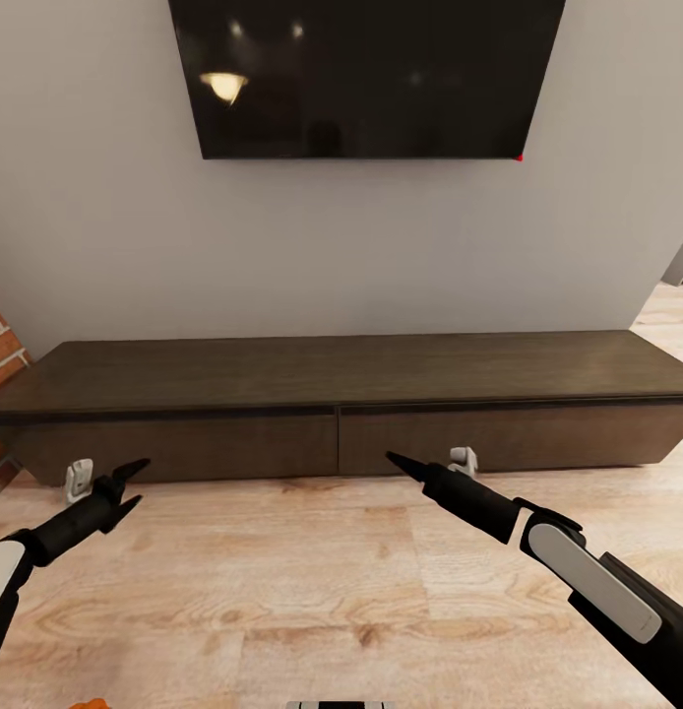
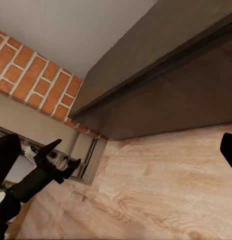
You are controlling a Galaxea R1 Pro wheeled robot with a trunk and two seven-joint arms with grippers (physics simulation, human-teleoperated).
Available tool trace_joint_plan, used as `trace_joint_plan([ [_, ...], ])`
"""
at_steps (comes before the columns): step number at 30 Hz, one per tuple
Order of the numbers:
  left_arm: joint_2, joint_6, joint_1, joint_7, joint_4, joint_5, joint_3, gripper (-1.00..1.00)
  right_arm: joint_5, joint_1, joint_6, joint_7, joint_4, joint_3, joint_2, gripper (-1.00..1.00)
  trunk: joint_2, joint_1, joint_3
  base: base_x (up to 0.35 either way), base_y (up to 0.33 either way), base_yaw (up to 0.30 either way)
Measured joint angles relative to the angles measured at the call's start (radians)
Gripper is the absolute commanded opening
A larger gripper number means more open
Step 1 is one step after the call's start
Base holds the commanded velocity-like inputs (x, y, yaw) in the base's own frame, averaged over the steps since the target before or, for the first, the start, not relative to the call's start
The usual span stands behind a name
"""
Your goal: Place each of the two pumpkins and all three candles from the living room inside a cabinet in the living room (use any cabinet), then make sure every cabinet is closed, and position the cauldron so it is next to a table in the living room.
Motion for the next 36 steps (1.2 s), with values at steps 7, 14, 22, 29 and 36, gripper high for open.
trace_joint_plan([
  [7,-0.024,-0.087,-0.001,-0.015,0.032,-0.002,-0.067,1.00,0.004,0.000,-0.001,0.024,0.007,0.000,0.002,1.00,0.000,0.000,0.000,0.000,0.000,0.000],
  [14,-0.031,-0.100,-0.001,-0.117,0.041,-0.005,-0.117,1.00,0.006,0.000,-0.003,0.025,0.009,0.000,0.001,1.00,0.000,0.000,0.000,0.000,0.000,0.000],
  [22,-0.033,-0.117,-0.001,-0.136,0.065,-0.006,-0.128,1.00,0.008,0.000,-0.003,0.025,0.009,0.000,0.000,1.00,0.000,0.000,0.000,0.000,0.000,0.000],
  [29,-0.031,-0.111,-0.001,-0.174,0.140,0.047,-0.128,1.00,0.008,0.000,-0.002,0.029,0.008,0.000,0.001,1.00,0.000,0.000,0.000,0.000,0.000,0.000],
  [36,-0.035,-0.106,-0.001,-0.282,0.158,0.066,-0.135,1.00,0.009,0.000,-0.003,0.031,0.009,0.000,0.001,1.00,0.000,0.000,0.000,0.000,0.000,0.000],
])
